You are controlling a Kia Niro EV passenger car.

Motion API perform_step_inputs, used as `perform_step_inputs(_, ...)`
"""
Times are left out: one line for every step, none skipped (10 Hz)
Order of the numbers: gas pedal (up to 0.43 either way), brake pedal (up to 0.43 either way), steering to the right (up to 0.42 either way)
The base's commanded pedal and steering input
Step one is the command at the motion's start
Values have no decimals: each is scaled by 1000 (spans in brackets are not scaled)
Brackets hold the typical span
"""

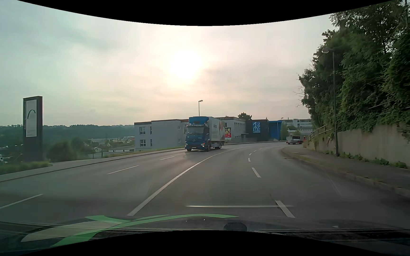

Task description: Follow the waypoints while adhering to traffic rules and regulations

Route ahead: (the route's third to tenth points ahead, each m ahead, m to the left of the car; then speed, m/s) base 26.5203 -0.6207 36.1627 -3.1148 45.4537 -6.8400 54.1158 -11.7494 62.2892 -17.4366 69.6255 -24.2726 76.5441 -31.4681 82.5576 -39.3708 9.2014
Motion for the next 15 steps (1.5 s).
perform_step_inputs(79,0,21)
perform_step_inputs(79,0,25)
perform_step_inputs(79,0,28)
perform_step_inputs(79,0,28)
perform_step_inputs(79,0,29)
perform_step_inputs(79,0,31)
perform_step_inputs(79,0,32)
perform_step_inputs(67,0,32)
perform_step_inputs(67,0,32)
perform_step_inputs(67,0,32)
perform_step_inputs(67,0,34)
perform_step_inputs(67,0,35)
perform_step_inputs(67,0,35)
perform_step_inputs(67,0,35)
perform_step_inputs(67,0,35)
